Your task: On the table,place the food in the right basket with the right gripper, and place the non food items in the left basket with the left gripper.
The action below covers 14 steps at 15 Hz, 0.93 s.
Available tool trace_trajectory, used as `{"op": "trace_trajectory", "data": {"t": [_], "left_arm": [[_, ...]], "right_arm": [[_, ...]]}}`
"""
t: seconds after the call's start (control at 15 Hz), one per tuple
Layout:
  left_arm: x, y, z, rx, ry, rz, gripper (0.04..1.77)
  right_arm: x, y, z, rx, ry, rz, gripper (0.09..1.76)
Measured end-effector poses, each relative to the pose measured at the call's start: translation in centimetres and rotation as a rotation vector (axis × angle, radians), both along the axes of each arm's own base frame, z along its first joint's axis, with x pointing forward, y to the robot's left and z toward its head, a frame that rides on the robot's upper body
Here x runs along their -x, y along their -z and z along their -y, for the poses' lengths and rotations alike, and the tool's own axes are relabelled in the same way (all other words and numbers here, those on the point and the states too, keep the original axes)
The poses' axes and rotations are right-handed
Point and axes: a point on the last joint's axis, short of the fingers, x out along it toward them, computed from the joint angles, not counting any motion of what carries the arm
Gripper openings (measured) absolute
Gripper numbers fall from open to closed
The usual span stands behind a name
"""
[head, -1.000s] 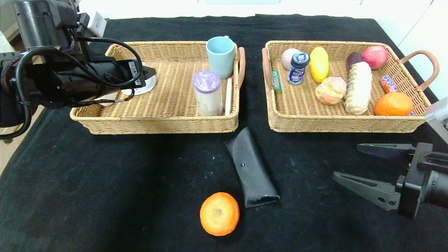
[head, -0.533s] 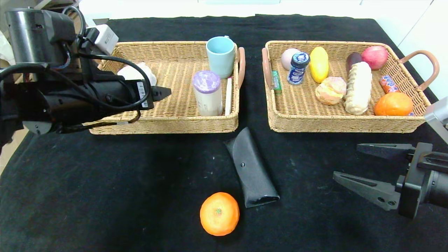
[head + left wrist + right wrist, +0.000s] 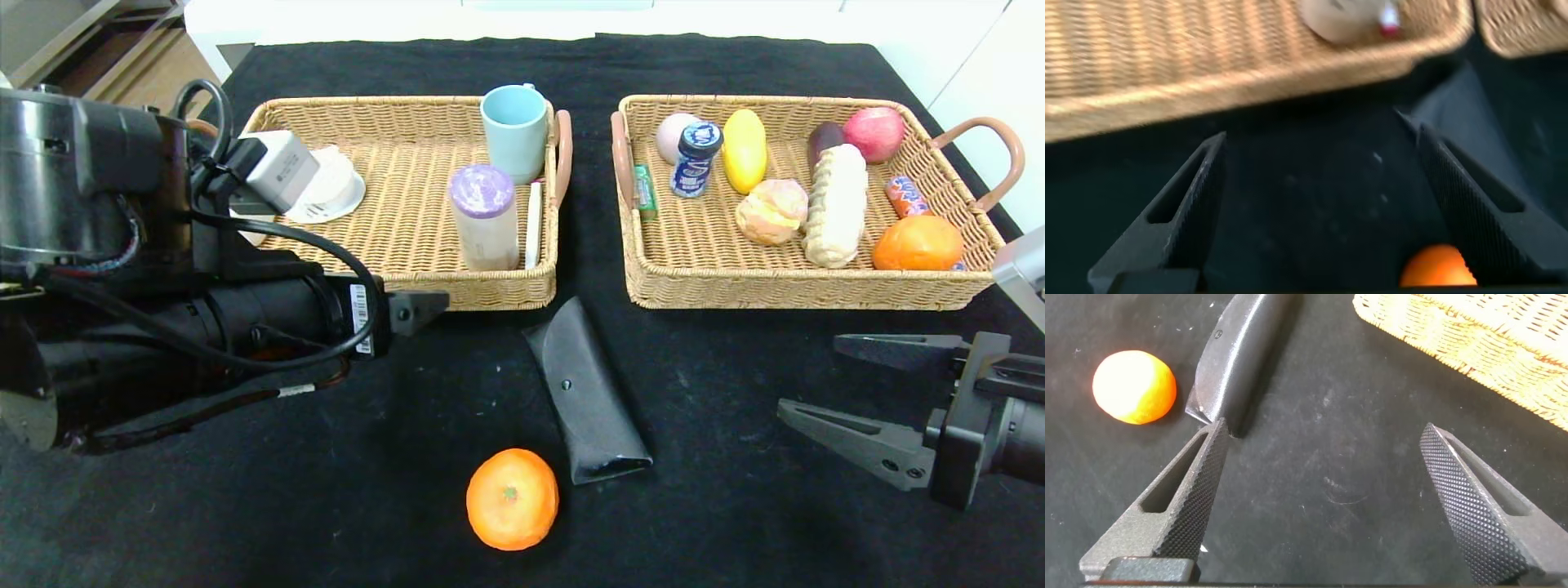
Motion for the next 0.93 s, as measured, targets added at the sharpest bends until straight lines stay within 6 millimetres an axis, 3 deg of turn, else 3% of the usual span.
{"op": "trace_trajectory", "data": {"t": [0.4,0.93], "left_arm": [[3.2,2.8,2.8,-0.083,0.186,-0.094,1.69],[5.9,5.5,4.4,-0.242,0.367,-0.118,1.70]], "right_arm": [[0.0,0.2,-0.1,0.005,-0.007,-0.007,1.71],[-0.2,0.5,-0.3,0.011,-0.012,-0.019,1.71]]}}
